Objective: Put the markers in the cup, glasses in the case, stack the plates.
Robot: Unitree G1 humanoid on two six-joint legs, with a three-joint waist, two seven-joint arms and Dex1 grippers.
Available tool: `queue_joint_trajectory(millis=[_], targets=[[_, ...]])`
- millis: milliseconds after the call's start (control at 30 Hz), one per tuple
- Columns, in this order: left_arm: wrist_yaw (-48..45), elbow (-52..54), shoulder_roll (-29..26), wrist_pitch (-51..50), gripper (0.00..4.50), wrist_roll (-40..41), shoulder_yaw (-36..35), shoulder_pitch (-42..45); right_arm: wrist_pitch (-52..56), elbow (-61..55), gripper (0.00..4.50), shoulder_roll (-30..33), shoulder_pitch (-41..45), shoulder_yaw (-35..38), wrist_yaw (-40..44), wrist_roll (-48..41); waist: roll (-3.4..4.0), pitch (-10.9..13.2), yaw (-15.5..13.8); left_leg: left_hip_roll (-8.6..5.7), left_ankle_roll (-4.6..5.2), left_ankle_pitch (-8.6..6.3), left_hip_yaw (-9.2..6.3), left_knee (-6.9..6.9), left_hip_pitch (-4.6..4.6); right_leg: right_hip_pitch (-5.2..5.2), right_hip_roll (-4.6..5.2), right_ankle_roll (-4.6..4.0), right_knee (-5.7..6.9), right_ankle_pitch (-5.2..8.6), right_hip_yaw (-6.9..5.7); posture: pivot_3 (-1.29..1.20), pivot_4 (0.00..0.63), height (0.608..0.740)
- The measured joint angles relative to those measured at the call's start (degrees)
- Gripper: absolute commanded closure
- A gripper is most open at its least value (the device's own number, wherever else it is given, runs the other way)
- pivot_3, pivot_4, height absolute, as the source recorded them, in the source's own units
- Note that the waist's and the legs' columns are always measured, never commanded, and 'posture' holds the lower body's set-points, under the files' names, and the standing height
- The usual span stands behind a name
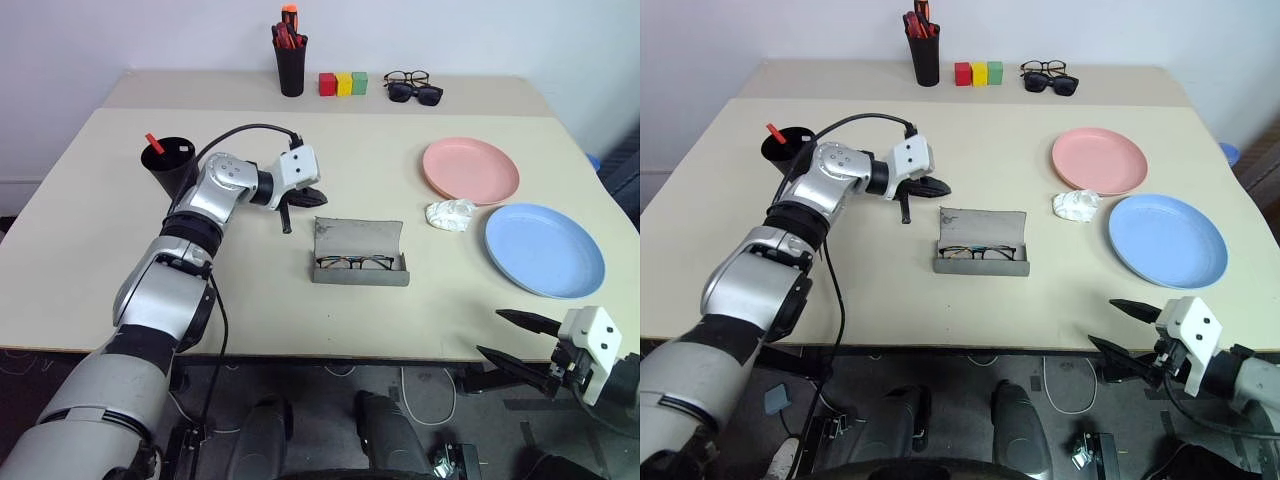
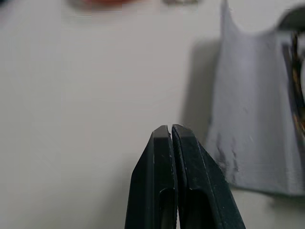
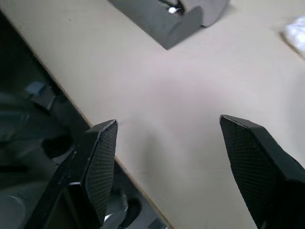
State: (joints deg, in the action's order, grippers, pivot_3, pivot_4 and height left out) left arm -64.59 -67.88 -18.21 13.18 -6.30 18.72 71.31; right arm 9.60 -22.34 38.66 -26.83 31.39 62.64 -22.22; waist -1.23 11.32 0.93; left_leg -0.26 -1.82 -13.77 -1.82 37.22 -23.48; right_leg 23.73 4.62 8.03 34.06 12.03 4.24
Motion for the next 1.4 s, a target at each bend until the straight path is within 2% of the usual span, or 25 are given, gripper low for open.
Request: queue_joint_trajectory(millis=[167, 367, 700, 833, 1000, 1100, 1233, 1400], targets=[[-1.8, -5.4, 1.8, 3.4, 4.46, -3.8, 0.8, 3.2, -3.4, 0.1, 1.03, -0.4, -1.6, 0.8, -1.7, 0.2, -0.09, 0.1, -0.2, 0.0, 0.01, 0.0, -0.02, -0.01, -0.01, 0.0, 0.0, 0.01, 0.0, 0.01, -0.01, 0.0, 0.15, 0.74], [-0.8, -7.9, 3.5, 2.0, 4.46, -5.0, -0.3, 5.6, -5.3, 0.0, 1.03, -0.7, -2.1, 1.1, -2.6, -1.8, -0.12, 0.1, -0.1, 0.0, 0.02, -0.01, -0.03, -0.01, -0.02, 0.0, -0.01, 0.04, 0.0, 0.03, -0.01, 0.0, 0.15, 0.74], [-1.7, -9.0, 4.6, -0.5, 4.46, -6.5, -1.7, 5.9, -4.9, -3.4, 1.03, -1.2, 5.6, -1.8, -3.0, -9.2, -0.13, 0.1, -0.2, 0.0, 0.03, -0.01, -0.05, 0.0, -0.01, -0.02, -0.01, 0.18, 0.03, -0.05, -0.01, 0.0, 0.15, 0.74], [-6.8, -9.2, 4.8, -4.4, 4.46, -5.3, -4.5, 5.9, -4.8, -3.4, 1.03, -1.0, 7.1, -1.9, -3.1, -10.3, -0.13, 0.1, -0.3, 0.0, 0.05, -0.03, -0.07, -0.01, -0.01, -0.02, -0.02, 0.23, 0.05, -0.05, -0.02, 0.0, 0.15, 0.74], [-22.1, -8.9, 4.3, -10.7, 4.46, -2.0, -7.8, 5.9, -4.9, -3.3, 1.03, -0.7, 7.5, -2.1, -2.6, -10.4, -0.12, 0.1, -0.1, 0.0, 0.06, -0.03, -0.07, 0.0, 0.01, -0.05, -0.02, 0.16, 0.07, -0.01, -0.02, 0.0, 0.15, 0.74], [-26.6, -8.2, 4.0, -12.1, 4.46, -0.4, -5.8, 5.9, -4.9, -3.2, 1.03, -0.7, 7.5, -2.3, -2.7, -10.4, -0.12, 0.1, 0.0, 0.0, 0.06, -0.03, -0.08, 0.01, 0.05, -0.08, -0.02, 0.17, 0.11, -0.02, -0.02, 0.0, 0.15, 0.74], [-27.6, -4.4, 3.6, -12.6, 4.46, 2.7, 2.4, 2.4, -3.2, -2.9, 1.03, -0.5, 8.0, -3.3, -5.3, -9.2, -0.05, 0.0, 0.1, 0.0, 0.06, -0.03, -0.09, 0.02, 0.14, -0.16, -0.01, 0.15, 0.13, -0.01, 0.0, 0.0, 0.15, 0.74], [-27.5, 4.5, 1.4, -11.8, 4.46, 9.1, 8.9, -2.8, -0.4, -1.5, 1.03, -0.3, 8.3, -4.2, -8.5, -7.6, -0.01, -0.1, -0.2, 0.01, 0.08, -0.04, -0.11, 0.04, 0.14, -0.2, 0.0, 0.06, 0.12, 0.04, -0.01, 0.0, 0.15, 0.74]])
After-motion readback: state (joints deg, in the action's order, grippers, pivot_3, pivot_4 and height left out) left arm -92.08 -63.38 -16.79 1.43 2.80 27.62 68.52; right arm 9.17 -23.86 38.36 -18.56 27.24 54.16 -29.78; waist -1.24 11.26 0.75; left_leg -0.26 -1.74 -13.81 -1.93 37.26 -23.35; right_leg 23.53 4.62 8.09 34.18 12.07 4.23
